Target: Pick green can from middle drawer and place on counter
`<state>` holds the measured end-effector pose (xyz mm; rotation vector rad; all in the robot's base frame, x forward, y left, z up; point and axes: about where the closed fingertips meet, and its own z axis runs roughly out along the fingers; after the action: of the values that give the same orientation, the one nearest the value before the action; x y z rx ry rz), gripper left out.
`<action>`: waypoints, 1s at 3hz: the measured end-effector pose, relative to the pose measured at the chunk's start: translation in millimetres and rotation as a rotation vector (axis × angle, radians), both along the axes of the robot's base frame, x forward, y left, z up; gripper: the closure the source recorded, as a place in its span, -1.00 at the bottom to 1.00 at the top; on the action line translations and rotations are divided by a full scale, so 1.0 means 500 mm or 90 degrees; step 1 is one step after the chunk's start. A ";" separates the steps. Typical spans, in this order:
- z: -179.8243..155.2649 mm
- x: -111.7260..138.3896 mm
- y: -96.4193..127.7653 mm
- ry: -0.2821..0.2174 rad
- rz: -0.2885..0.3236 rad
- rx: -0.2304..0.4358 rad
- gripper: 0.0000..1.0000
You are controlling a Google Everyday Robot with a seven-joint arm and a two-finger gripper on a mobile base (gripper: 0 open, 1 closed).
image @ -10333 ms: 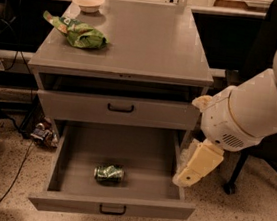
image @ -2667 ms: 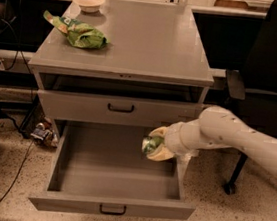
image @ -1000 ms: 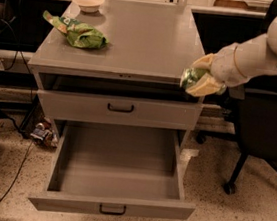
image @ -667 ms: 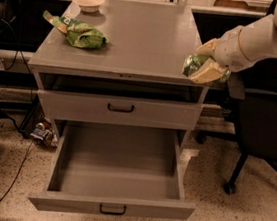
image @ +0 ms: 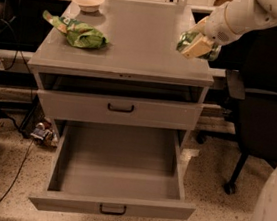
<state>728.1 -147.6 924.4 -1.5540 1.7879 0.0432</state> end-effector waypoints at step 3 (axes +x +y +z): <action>-0.059 0.156 0.031 0.017 -0.128 0.065 1.00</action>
Offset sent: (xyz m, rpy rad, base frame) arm 0.0974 0.0094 -0.0281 0.1155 0.0282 -0.2701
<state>806.3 -132.3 895.1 -1.3016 1.9243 0.0582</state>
